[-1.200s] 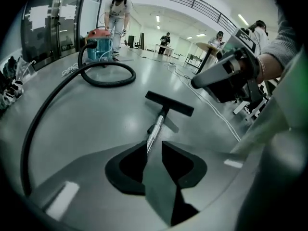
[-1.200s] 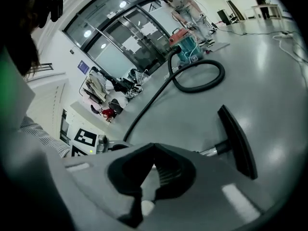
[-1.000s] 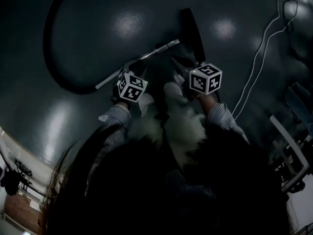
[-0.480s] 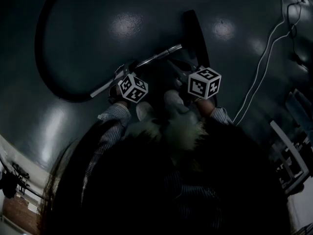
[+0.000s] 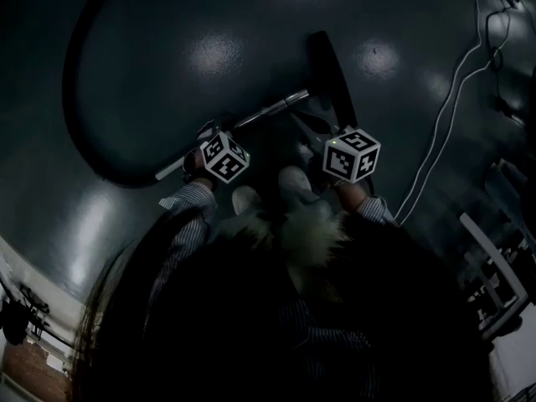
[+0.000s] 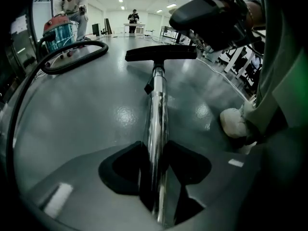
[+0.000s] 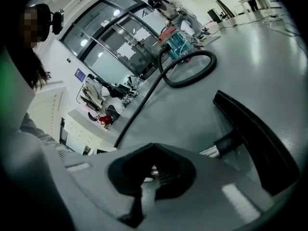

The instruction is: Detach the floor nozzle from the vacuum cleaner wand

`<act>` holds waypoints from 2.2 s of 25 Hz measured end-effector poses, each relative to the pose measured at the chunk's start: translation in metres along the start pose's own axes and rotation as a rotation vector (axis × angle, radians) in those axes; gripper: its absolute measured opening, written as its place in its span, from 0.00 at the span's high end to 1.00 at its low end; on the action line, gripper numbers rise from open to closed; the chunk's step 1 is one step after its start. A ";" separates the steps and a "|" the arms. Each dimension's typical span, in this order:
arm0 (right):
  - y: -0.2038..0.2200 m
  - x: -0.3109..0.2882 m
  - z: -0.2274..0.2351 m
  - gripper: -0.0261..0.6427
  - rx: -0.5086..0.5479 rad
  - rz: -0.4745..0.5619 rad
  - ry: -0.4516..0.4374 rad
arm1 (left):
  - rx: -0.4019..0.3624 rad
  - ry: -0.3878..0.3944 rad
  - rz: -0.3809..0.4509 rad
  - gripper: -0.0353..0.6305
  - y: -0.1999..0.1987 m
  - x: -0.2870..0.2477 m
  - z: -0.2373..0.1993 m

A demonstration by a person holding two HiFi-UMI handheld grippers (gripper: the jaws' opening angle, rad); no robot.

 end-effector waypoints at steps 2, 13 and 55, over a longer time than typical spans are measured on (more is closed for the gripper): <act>-0.010 0.003 0.002 0.96 0.012 0.007 0.014 | 0.020 0.022 0.017 0.67 -0.009 0.010 0.000; -0.098 0.075 -0.053 0.96 -0.029 0.132 0.086 | 0.123 0.068 0.170 0.67 -0.080 0.125 0.018; -0.622 0.436 -0.621 0.55 0.684 0.519 -0.679 | 0.194 0.026 0.793 0.65 -0.278 0.794 0.193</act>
Point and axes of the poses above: the fingertips, and each gripper's own axes: x backward along the fingers, z to its right, y out of its underside, the point moved 2 cm from there along x, backward along the fingers, and after that the axes turned 14 degrees about x, right-handed, at the moved point
